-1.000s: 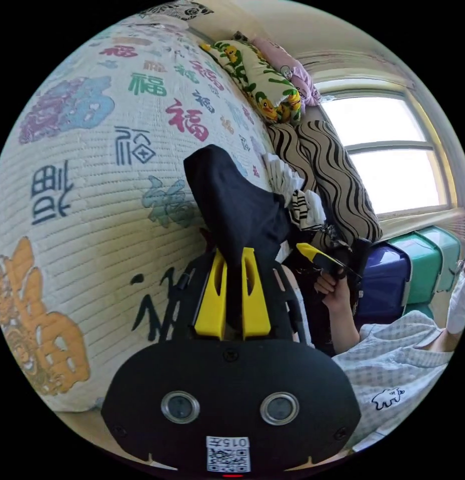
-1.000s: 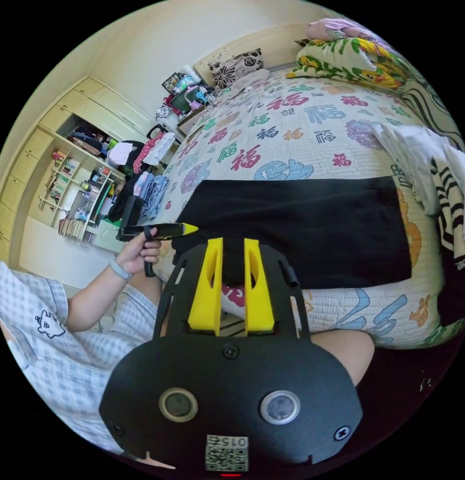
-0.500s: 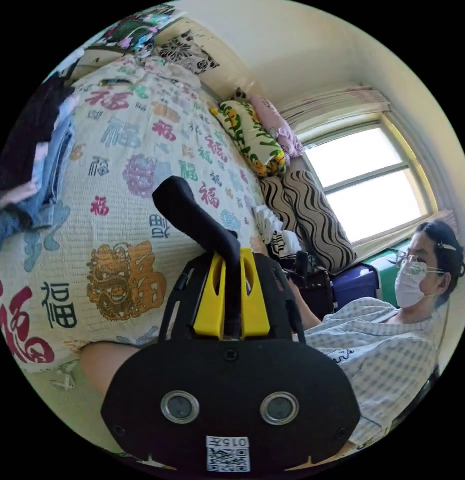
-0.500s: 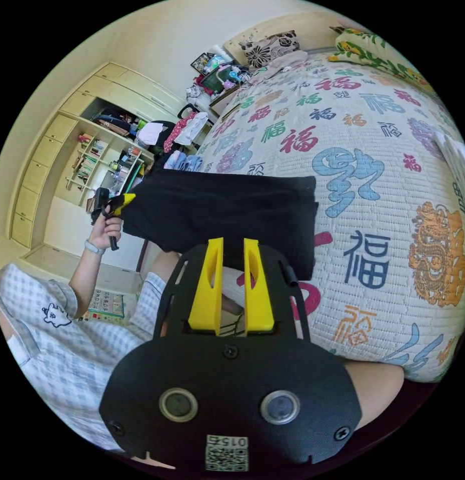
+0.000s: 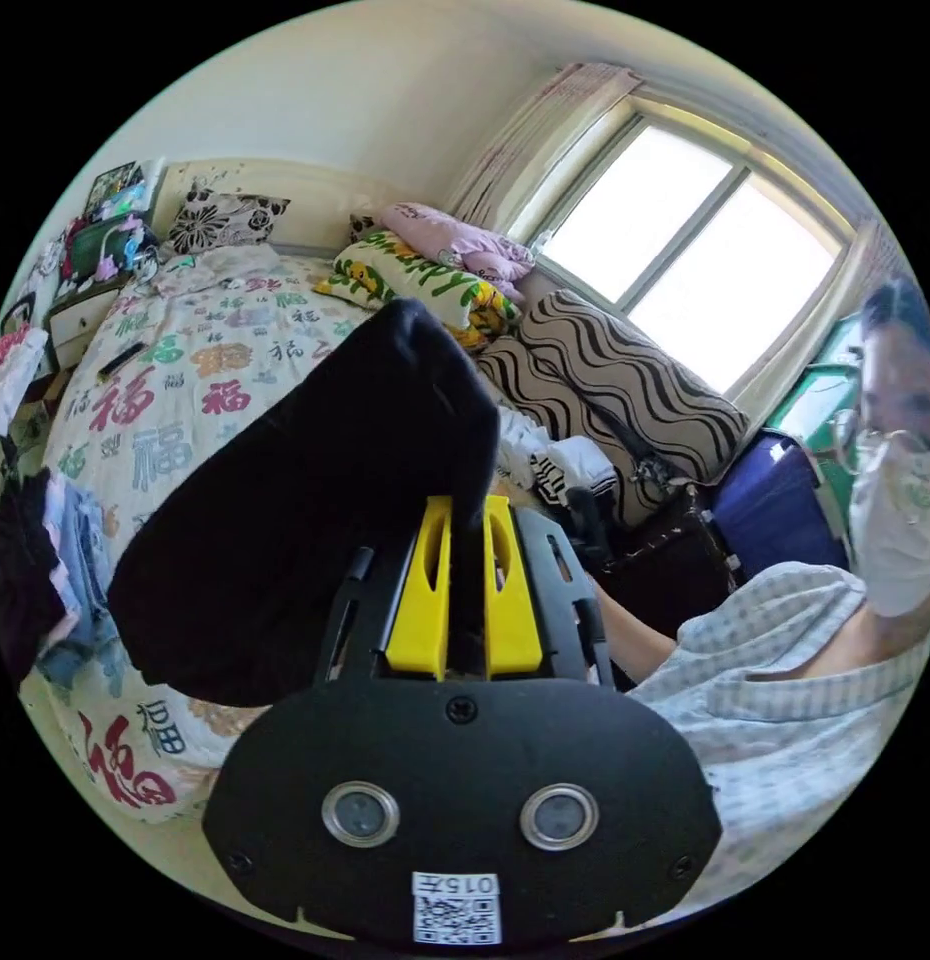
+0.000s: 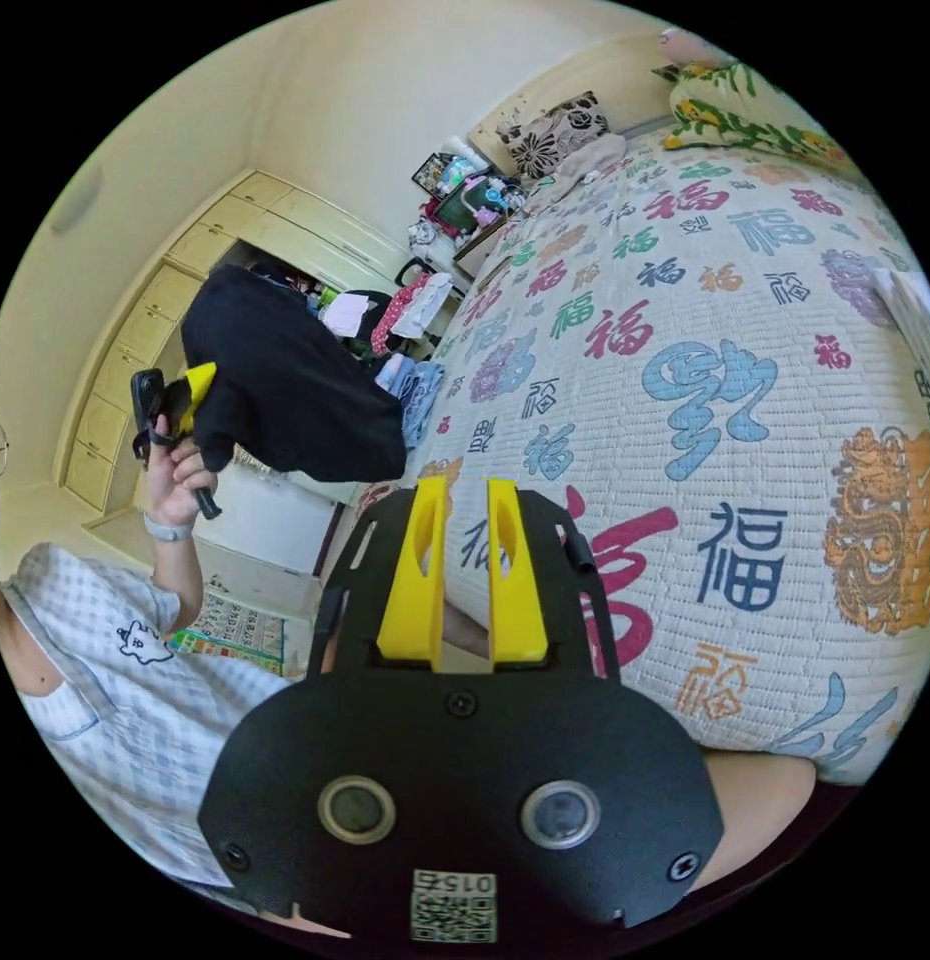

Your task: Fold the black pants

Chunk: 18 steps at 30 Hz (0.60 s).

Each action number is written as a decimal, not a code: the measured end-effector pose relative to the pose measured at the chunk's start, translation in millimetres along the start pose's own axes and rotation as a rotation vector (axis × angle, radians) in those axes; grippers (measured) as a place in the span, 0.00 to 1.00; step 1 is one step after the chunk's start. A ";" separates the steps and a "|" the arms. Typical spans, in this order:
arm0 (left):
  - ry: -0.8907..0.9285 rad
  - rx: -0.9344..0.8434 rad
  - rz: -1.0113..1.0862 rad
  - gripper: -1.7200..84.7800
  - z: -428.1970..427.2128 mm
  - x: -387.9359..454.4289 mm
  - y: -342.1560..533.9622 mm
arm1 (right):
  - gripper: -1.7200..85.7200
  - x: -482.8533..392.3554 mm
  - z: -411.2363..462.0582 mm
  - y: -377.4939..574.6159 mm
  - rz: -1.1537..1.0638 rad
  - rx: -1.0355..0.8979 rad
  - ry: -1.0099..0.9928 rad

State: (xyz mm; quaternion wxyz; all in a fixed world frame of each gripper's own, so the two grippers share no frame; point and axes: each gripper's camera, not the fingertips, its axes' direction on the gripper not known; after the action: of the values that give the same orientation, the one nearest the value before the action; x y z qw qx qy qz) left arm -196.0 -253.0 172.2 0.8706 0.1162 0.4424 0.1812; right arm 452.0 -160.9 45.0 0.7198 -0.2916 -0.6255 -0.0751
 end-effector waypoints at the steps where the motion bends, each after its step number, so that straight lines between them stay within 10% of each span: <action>1: -0.028 -0.028 -0.034 0.08 51.0 3.0 13.1 | 0.10 13.2 -8.6 0.7 0.035 0.018 0.018; 9: -0.117 -0.354 0.096 0.06 262.7 71.2 51.8 | 0.16 79.4 -38.6 -23.2 0.239 0.000 0.074; 18: -0.214 -0.177 0.033 0.08 175.2 9.0 40.9 | 0.16 107.7 40.8 -46.0 0.296 -0.309 0.152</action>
State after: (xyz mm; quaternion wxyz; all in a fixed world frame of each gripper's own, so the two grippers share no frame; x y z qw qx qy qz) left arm -57.5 -219.5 282.4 0.9165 0.0647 0.3273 0.2206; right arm 417.5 -149.9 163.7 0.7149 -0.4806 -0.5007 -0.0855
